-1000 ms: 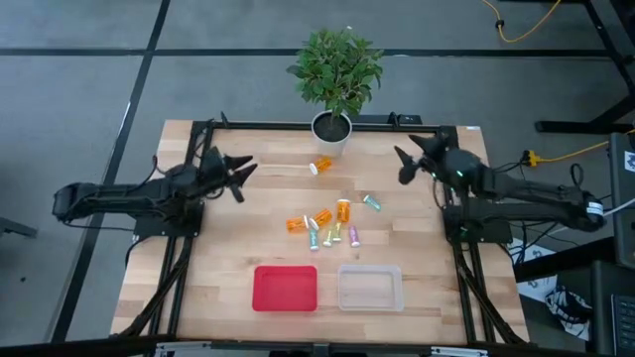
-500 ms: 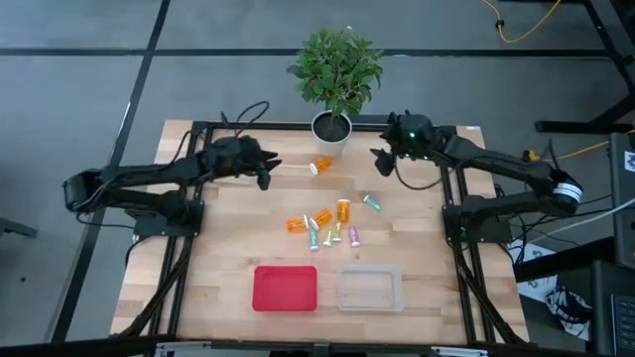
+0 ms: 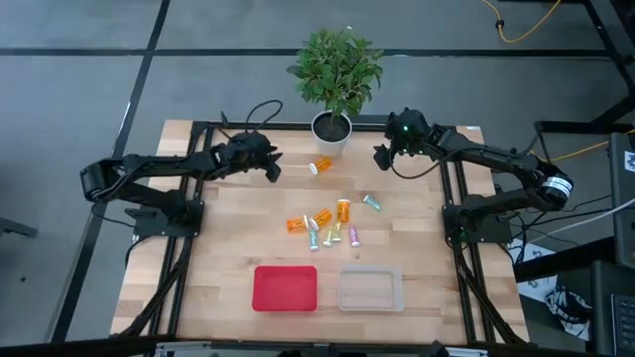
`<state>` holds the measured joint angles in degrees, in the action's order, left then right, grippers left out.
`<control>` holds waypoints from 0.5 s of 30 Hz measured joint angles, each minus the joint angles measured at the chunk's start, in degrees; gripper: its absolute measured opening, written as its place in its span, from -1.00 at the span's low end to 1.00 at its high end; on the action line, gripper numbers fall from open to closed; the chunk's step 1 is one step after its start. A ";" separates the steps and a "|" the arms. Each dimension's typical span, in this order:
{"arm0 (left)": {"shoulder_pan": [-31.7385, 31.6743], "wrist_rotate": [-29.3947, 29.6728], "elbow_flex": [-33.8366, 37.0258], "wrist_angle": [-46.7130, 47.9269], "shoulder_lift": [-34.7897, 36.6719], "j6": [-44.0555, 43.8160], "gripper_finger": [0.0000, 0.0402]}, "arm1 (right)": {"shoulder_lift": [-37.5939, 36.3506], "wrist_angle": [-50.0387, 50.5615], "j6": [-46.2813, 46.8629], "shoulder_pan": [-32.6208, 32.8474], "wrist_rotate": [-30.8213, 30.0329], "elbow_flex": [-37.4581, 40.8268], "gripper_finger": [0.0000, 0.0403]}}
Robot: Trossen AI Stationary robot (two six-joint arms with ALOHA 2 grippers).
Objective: Pick and place medicine bottles into bin by pill shape (circle, oval)
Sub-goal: Put the bottom left large orange pill bottle into the red bin
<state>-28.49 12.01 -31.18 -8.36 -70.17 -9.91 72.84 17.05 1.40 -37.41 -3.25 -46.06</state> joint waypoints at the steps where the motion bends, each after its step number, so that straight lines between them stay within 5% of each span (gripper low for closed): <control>1: -0.02 0.73 0.00 -0.24 -0.02 0.02 -0.39 | -0.06 -0.11 0.11 0.01 0.29 0.00 0.37; 15: 1.76 2.79 0.00 -5.20 0.00 0.50 -0.39 | -0.27 -0.60 4.52 2.27 0.74 0.70 0.37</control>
<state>-26.73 14.80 -31.18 -13.56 -70.17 -9.41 72.57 16.45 5.92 -35.14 -2.51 -45.36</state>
